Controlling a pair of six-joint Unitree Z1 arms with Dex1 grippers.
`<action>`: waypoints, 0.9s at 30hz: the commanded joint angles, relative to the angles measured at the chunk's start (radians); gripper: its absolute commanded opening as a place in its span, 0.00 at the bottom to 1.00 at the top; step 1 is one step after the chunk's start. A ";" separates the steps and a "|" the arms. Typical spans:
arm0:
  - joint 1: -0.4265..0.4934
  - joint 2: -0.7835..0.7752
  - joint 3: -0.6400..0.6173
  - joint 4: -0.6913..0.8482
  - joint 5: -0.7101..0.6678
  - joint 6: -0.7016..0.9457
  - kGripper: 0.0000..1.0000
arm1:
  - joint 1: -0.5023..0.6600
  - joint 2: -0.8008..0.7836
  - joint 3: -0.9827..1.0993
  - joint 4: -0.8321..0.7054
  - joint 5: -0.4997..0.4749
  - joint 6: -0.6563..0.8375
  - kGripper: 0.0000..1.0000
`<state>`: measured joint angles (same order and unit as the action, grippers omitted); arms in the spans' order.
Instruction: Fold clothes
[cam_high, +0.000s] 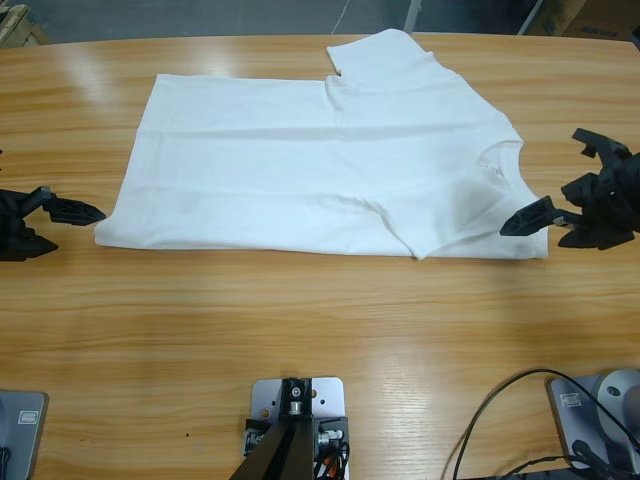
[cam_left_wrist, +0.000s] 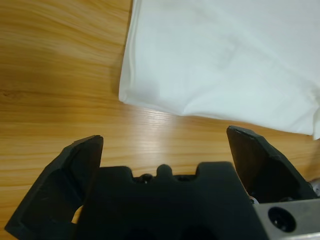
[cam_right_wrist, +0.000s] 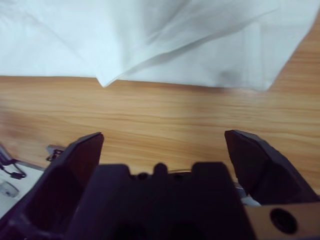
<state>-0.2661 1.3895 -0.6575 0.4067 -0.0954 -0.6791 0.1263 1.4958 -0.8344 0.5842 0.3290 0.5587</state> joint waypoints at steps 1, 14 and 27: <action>-0.008 0.008 0.060 -0.045 -0.038 -0.040 0.96 | -0.014 -0.032 0.100 -0.095 0.061 0.084 1.00; -0.008 0.097 0.145 -0.197 -0.084 -0.096 0.96 | -0.016 -0.040 0.139 -0.130 0.082 0.108 0.99; -0.008 0.101 0.181 -0.235 -0.088 -0.126 0.95 | -0.016 -0.026 0.161 -0.155 0.085 0.112 0.99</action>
<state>-0.2661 1.4578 -0.5204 0.2059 -0.1682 -0.7787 0.1257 1.4712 -0.7078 0.4477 0.3934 0.6592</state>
